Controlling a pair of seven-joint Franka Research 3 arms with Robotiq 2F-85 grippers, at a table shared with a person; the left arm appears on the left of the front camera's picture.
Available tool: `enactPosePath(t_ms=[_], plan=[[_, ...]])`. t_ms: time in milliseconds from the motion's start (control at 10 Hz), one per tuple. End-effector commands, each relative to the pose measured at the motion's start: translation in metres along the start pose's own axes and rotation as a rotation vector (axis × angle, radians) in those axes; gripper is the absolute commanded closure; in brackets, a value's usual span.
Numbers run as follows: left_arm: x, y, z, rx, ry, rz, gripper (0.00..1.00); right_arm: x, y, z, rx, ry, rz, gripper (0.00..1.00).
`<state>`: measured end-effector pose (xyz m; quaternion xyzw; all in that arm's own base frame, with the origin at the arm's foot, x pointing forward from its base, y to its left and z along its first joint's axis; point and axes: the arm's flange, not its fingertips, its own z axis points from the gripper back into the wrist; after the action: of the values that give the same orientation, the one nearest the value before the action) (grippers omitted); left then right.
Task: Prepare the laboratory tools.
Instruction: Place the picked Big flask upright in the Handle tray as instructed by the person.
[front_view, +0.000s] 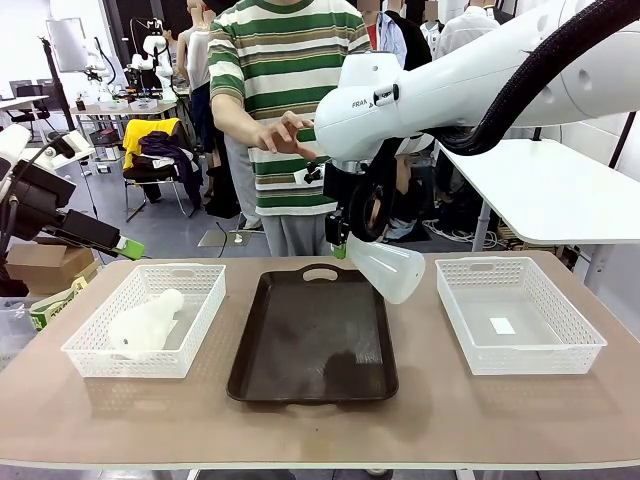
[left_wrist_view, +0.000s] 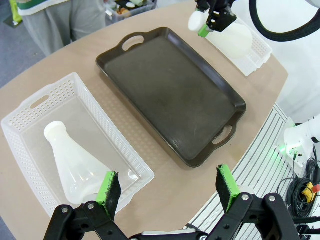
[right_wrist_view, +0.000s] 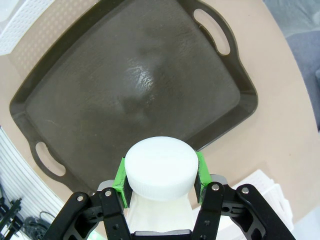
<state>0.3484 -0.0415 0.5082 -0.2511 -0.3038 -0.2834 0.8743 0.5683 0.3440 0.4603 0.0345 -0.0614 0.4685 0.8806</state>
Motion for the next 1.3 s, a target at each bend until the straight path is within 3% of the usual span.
enactPosePath(t_ms=[0,500,600,1000,1200], plan=[[0.0,0.002,0.0,-0.018,-0.008,0.002,0.0,-0.001,0.0,-0.001,-0.003,-0.004,0.001,1.0],[0.0,0.002,0.0,-0.018,-0.008,0.002,0.0,0.0,0.0,0.0,0.0,0.0,0.0,1.0],[0.0,0.002,0.0,-0.018,-0.008,0.002,0.0,0.001,0.008,0.008,0.01,-0.03,0.063,1.0],[0.0,0.002,0.0,-0.018,-0.008,0.002,0.0,-0.004,0.033,0.046,0.055,-0.221,0.256,1.0],[0.0,0.002,0.0,-0.018,-0.008,0.002,0.0,-0.007,0.034,0.053,0.163,-0.439,0.516,1.0]])
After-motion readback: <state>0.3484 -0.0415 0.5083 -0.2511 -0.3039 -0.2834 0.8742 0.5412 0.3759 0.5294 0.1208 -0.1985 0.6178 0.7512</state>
